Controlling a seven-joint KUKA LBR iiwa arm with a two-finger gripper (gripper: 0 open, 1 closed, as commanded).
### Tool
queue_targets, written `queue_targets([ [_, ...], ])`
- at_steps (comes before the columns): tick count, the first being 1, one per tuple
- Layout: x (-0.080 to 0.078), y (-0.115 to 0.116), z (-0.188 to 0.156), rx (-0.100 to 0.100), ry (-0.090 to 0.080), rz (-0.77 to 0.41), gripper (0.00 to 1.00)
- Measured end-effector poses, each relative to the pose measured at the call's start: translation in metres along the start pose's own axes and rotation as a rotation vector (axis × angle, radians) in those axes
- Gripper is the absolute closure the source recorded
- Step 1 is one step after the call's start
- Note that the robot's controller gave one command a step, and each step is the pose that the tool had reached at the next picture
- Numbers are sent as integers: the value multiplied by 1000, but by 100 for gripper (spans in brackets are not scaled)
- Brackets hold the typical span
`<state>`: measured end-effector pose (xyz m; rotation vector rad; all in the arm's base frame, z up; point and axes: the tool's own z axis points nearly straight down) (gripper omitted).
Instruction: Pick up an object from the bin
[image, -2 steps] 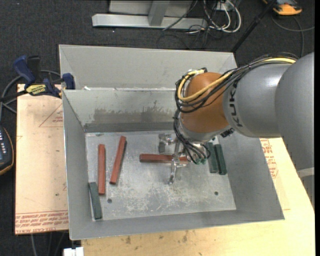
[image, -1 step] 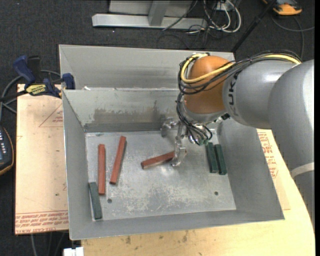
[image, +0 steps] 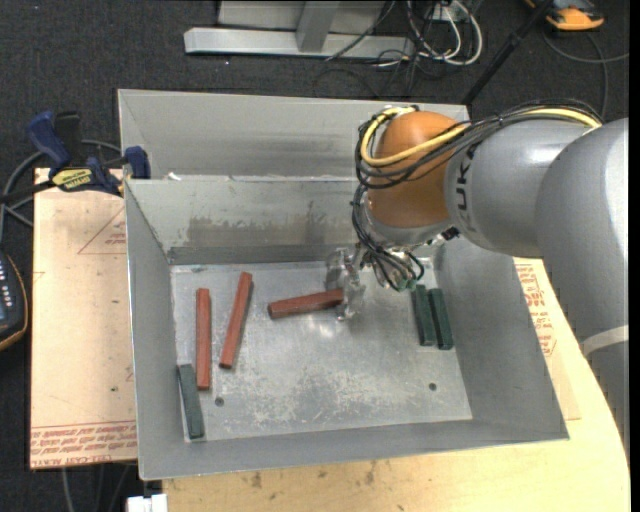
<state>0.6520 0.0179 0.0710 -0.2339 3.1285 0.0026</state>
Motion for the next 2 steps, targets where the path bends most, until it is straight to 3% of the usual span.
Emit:
queue_targets([
  [1, 8, -21, -143, 4, -8, -123, 100],
  [2, 9, -20, -137, 0, 0, -124, 0],
])
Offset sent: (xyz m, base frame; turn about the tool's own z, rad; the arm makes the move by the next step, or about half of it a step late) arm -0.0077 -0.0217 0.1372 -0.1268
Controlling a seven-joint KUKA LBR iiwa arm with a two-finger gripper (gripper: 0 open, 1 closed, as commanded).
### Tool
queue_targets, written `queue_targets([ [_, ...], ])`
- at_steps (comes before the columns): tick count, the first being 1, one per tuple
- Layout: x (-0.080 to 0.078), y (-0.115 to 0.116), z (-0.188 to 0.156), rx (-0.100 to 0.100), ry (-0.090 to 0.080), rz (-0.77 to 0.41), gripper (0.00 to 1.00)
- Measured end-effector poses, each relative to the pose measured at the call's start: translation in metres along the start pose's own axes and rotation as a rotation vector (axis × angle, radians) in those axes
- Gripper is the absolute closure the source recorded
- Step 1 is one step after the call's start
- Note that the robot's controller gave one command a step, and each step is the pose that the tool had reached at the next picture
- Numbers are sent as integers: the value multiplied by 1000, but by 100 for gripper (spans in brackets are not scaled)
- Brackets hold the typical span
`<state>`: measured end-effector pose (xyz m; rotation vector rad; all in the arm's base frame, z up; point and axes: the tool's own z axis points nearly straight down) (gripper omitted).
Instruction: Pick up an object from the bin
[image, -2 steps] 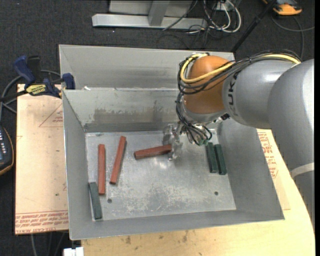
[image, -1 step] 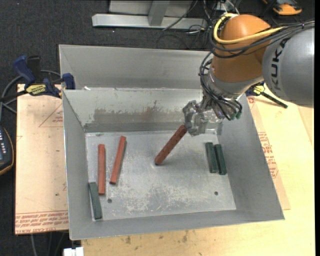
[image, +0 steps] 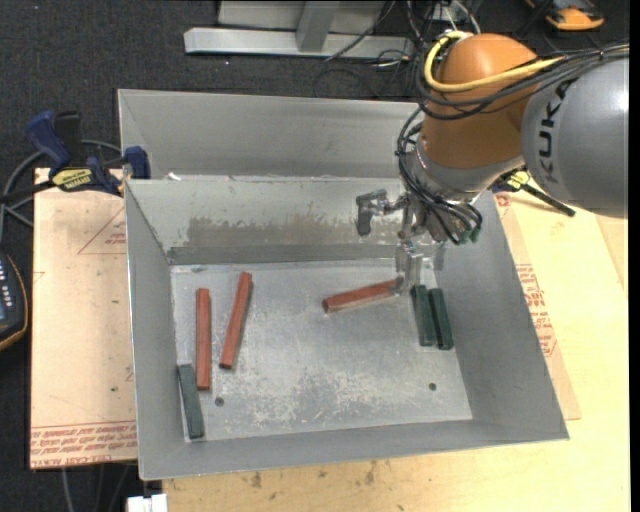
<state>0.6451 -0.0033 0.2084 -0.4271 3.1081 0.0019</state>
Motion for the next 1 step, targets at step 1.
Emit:
queue_targets([
  [1, 18, -18, 141, -2, 10, 121, 0],
])
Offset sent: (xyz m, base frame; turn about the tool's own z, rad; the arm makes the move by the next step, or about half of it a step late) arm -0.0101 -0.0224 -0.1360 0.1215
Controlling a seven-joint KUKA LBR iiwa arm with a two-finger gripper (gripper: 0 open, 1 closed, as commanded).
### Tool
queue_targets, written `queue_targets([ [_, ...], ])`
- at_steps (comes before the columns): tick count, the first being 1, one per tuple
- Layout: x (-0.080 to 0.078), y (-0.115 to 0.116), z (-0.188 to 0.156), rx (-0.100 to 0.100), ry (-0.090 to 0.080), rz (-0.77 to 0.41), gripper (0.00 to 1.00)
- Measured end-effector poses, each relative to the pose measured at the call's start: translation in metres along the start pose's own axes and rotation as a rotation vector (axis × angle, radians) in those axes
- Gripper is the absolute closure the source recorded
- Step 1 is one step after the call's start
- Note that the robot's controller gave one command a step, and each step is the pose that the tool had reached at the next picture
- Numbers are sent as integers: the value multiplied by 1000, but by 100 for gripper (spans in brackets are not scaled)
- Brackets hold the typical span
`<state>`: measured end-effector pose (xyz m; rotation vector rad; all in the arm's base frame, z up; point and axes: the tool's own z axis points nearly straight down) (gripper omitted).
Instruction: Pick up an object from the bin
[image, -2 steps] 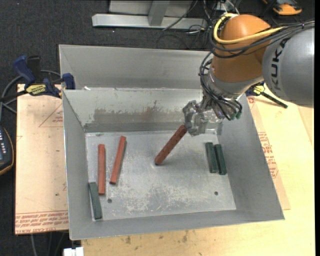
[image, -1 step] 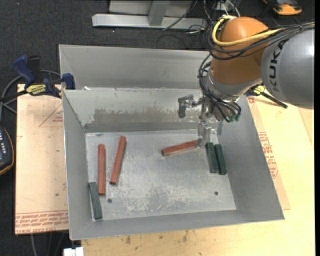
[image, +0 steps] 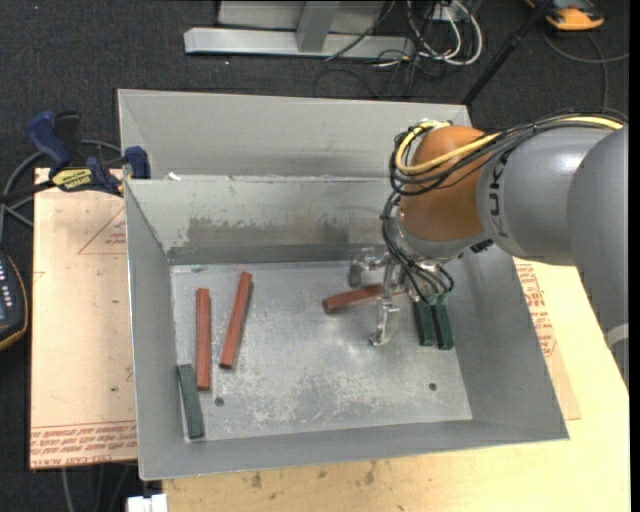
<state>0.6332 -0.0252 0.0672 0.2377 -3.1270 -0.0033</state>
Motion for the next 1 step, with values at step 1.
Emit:
queue_targets([
  [1, -3, 0, -6, 1, -8, 1, 100],
])
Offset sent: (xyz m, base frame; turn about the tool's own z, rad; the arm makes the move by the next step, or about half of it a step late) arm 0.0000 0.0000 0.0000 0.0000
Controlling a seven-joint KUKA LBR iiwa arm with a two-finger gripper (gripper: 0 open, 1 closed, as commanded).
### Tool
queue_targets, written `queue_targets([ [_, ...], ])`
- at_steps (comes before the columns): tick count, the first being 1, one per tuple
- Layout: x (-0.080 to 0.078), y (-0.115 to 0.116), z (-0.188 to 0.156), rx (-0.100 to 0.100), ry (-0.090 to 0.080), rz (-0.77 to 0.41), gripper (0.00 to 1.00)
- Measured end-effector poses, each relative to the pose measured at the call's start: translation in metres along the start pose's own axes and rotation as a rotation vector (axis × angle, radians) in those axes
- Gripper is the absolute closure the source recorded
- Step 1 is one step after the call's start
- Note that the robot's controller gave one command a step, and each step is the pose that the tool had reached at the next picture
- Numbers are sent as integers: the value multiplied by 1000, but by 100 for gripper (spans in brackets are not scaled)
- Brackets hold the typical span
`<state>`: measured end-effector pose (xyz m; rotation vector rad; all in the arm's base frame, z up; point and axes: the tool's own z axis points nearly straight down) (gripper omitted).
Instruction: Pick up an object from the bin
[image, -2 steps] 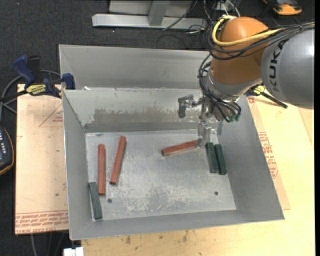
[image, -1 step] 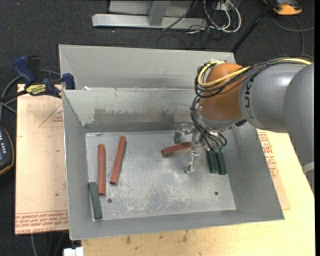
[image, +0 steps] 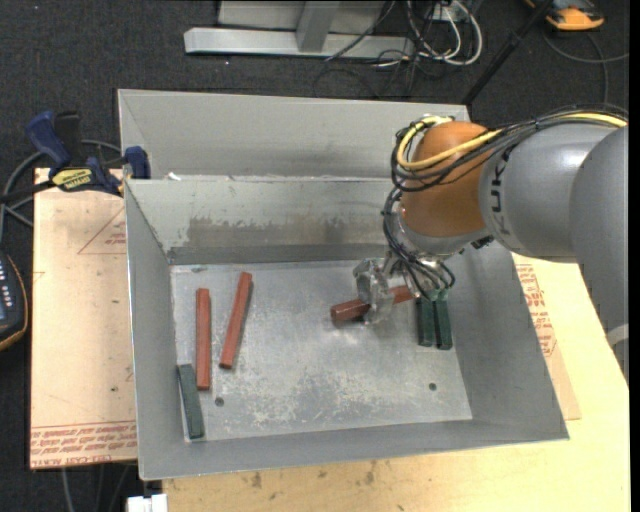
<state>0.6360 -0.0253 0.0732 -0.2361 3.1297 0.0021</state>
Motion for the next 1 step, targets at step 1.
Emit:
queue_targets([
  [1, 19, 59, -194, 0, -9, 32, 100],
])
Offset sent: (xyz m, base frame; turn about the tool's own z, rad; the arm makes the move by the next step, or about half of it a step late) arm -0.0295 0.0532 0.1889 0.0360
